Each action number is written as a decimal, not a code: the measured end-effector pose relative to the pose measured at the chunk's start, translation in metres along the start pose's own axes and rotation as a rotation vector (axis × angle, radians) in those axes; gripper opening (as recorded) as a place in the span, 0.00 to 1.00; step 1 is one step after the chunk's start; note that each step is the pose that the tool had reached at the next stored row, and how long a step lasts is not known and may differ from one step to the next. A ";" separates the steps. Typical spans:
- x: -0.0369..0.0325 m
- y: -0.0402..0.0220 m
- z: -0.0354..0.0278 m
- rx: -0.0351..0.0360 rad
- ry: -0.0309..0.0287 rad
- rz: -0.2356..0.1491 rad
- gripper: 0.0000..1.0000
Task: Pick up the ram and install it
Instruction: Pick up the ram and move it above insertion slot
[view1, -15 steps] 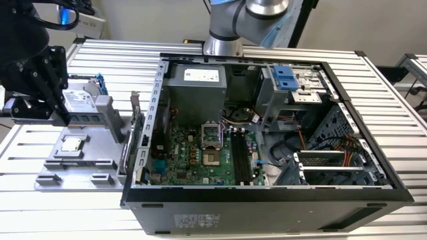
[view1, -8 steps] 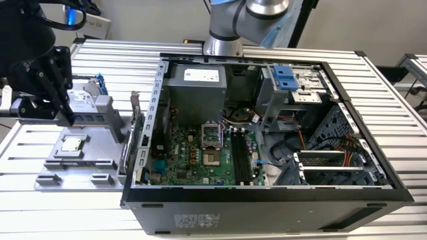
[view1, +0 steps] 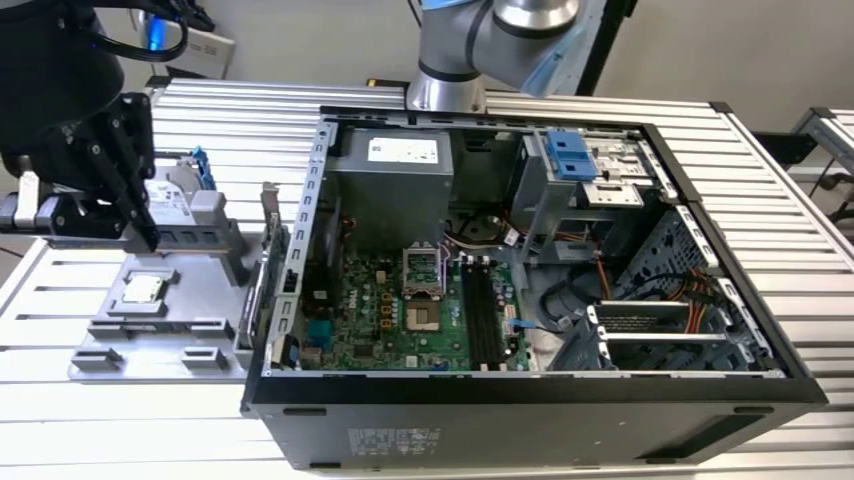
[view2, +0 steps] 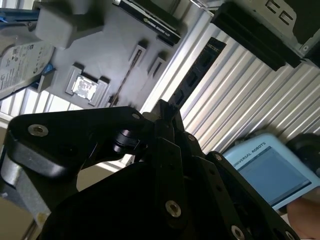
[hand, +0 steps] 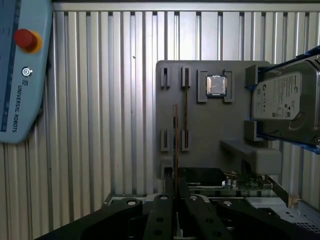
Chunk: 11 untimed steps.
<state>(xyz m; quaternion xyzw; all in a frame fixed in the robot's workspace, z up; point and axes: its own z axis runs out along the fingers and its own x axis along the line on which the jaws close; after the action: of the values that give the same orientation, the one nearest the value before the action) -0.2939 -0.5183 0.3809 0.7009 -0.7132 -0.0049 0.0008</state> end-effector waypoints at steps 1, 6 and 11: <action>0.0000 -0.0008 0.0000 0.0000 0.0000 0.000 0.00; -0.0001 -0.0051 -0.0001 0.0000 0.0000 0.000 0.00; -0.0002 -0.0092 -0.0001 -0.0001 0.0001 0.000 0.00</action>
<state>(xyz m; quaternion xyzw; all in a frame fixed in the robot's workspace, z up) -0.2847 -0.5183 0.3809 0.7009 -0.7132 -0.0049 0.0009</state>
